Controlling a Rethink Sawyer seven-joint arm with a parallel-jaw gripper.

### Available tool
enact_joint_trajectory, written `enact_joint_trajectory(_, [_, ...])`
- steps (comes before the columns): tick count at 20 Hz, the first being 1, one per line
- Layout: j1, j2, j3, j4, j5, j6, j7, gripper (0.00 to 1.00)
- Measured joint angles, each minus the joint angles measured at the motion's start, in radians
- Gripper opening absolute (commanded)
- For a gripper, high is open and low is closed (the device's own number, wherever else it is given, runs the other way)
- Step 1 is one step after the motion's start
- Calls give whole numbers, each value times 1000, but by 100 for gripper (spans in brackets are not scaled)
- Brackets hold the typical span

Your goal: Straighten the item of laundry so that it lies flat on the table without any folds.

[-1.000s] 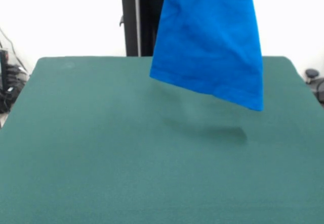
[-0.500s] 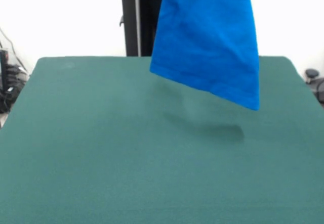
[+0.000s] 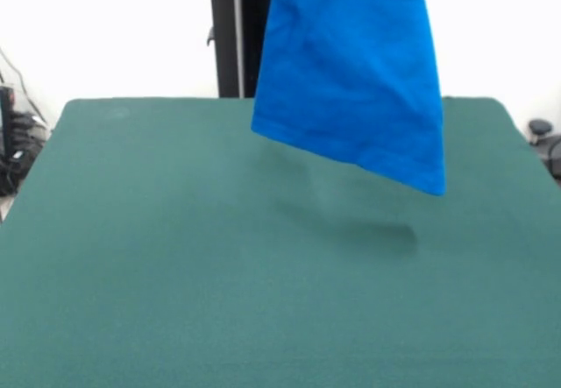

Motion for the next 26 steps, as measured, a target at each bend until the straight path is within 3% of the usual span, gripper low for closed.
enact_joint_trajectory(9, [-11, -11, -10, 44, 3, -61, 0, 0])
enact_joint_trajectory(26, [51, -179, -60, 147, -42, -73, 0, 0])
